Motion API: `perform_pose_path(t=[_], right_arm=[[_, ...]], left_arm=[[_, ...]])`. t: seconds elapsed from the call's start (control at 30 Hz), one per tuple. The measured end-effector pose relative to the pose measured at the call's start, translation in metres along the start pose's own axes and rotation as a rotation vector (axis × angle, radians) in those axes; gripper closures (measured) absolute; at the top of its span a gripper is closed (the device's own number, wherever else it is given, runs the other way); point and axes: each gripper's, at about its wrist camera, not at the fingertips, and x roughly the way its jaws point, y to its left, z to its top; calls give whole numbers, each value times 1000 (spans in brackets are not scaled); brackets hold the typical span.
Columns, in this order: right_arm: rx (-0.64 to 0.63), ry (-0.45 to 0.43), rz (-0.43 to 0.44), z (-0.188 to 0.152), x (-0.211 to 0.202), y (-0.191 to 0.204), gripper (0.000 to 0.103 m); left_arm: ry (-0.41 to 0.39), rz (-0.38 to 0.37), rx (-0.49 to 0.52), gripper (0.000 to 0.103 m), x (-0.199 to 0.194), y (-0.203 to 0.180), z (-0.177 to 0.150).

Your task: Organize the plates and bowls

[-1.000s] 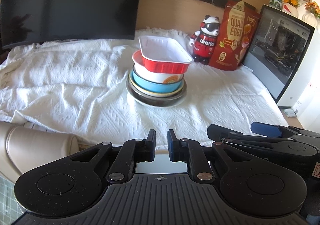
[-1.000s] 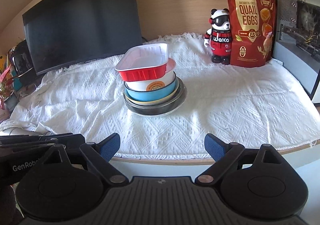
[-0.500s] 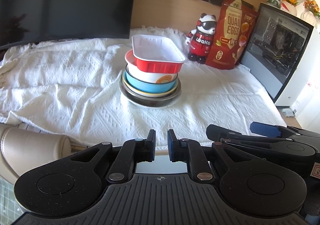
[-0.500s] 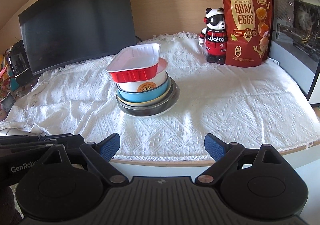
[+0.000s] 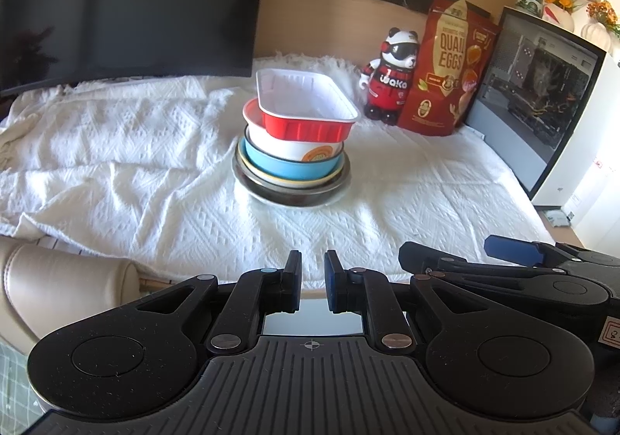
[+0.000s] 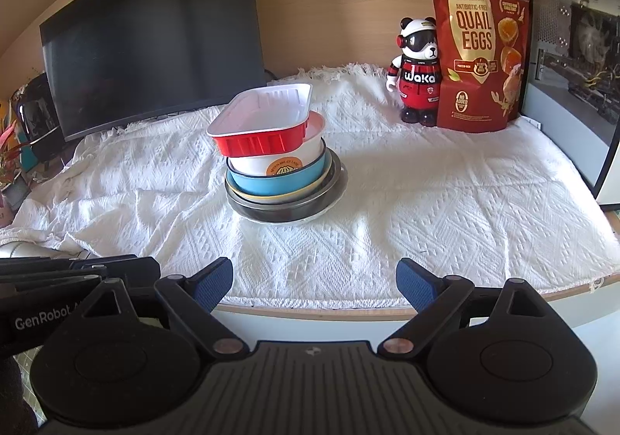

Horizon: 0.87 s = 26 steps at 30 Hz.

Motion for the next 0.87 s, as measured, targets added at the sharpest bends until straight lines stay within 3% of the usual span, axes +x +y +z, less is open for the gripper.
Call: perform_pose_path(t=[0.5,0.87], right_arm=[[12,12,8,3,6,-2,11],[-19,44,-7,14,30,6,11]], left_arm=[[-33,36,14,88,5,3,2],[11,51,-33,88,28,23,8]])
